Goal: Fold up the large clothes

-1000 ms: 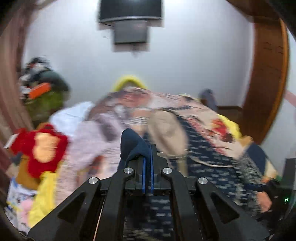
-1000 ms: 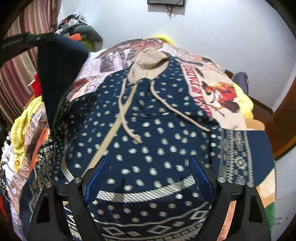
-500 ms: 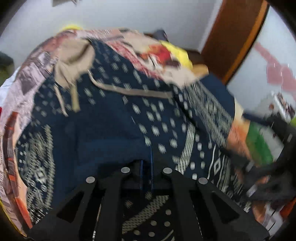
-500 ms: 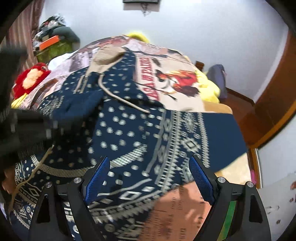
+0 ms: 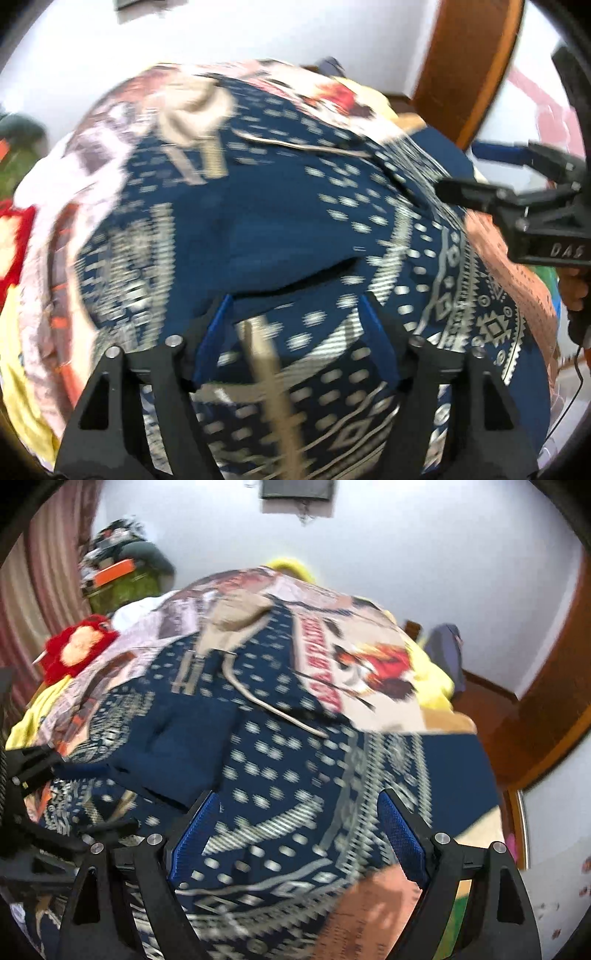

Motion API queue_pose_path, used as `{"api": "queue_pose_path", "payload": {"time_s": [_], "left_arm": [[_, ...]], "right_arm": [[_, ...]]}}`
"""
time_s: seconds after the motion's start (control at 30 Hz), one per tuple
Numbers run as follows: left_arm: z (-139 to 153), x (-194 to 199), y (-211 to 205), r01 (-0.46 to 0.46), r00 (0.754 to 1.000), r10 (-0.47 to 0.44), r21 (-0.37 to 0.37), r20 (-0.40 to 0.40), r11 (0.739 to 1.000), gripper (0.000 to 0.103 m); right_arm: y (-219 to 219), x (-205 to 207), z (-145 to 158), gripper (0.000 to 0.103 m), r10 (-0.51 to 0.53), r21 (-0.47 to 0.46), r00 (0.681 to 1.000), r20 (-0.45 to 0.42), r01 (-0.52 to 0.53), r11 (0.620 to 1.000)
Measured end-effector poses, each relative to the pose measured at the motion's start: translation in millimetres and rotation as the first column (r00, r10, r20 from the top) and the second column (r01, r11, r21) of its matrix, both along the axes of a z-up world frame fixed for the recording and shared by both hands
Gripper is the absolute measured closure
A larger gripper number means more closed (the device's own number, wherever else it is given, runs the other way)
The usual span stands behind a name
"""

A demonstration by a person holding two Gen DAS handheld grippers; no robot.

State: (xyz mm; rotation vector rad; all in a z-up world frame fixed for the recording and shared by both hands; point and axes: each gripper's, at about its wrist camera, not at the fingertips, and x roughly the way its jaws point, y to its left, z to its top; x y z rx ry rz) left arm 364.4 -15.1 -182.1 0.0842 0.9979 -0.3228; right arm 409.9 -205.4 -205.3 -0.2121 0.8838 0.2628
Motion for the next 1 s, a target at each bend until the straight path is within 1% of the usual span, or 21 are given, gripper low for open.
{"api": "queue_pose_path", "payload": {"time_s": [0.07,0.1,0.2,0.3,0.37,0.47,0.6,0.7,0.73,0.8,0.87,0.93,1.0], "left_arm": [[3.7,-2.1,29.8,-0.062,0.998,0.062,0.003,0.011,0.998,0.031],[4.6,-3.0,50.3,-0.104,0.994,0.104,0.012,0.018,0.994,0.031],[-0.1,-0.5,92.1,-0.2,0.98,0.199,0.038,0.018,0.979,0.031],[-13.8,-0.4,141.3,-0.298,0.954,0.298,0.051,-0.003,0.953,0.031],[-27.5,-0.9,162.1,-0.339,0.94,0.341,0.074,-0.015,0.938,0.031],[-49.6,-2.2,187.2,-0.376,0.923,0.382,0.113,-0.04,0.92,0.031],[-83.6,-3.3,211.4,-0.413,0.899,0.425,0.123,-0.104,0.902,0.031],[-103.4,-4.5,218.6,-0.417,0.892,0.425,0.085,-0.154,0.905,0.031],[-108.9,-4.9,218.6,-0.418,0.89,0.427,0.085,-0.162,0.904,0.03],[-114.6,-7.4,218.3,-0.423,0.89,0.432,0.086,-0.15,0.902,0.027],[-116.3,-9.7,219.3,-0.432,0.888,0.44,0.085,-0.137,0.898,0.024],[-119.2,-11.9,222.2,-0.439,0.885,0.445,0.071,-0.136,0.896,0.022],[-121.9,-12.9,226.3,-0.453,0.878,0.455,0.049,-0.148,0.89,0.019]], "right_arm": [[19.1,1.6,0.3,0.017,0.039,0.001,0.999,0.001,-0.039,0.999],[28.8,2.6,-0.8,0.017,0.059,-0.001,0.998,-0.001,-0.059,0.998],[64.1,7.8,-9.2,0.017,0.122,-0.01,0.992,-0.024,-0.123,0.992],[96.3,13.6,-21.2,0.017,0.175,-0.016,0.983,-0.058,-0.176,0.984],[114.9,17.4,-28.9,0.017,0.202,-0.021,0.976,-0.083,-0.204,0.979],[143.2,24.6,-43.3,0.017,0.242,-0.024,0.962,-0.125,-0.247,0.969],[173.8,32.3,-61.4,0.017,0.28,-0.038,0.945,-0.168,-0.29,0.956],[193.3,38.7,-77.1,0.017,0.295,-0.06,0.934,-0.2,-0.312,0.948],[198.8,41.4,-85.2,0.017,0.296,-0.07,0.93,-0.216,-0.317,0.946],[203.0,45.9,-97.2,0.017,0.287,-0.088,0.929,-0.234,-0.314,0.945],[202.0,48.0,-102.9,0.017,0.282,-0.078,0.935,-0.215,-0.304,0.949],[199.2,48.9,-102.3,0.024,0.274,-0.065,0.939,-0.21,-0.293,0.954],[196.6,48.3,-100.0,0.04,0.27,-0.077,0.943,-0.196,-0.289,0.954]]}}
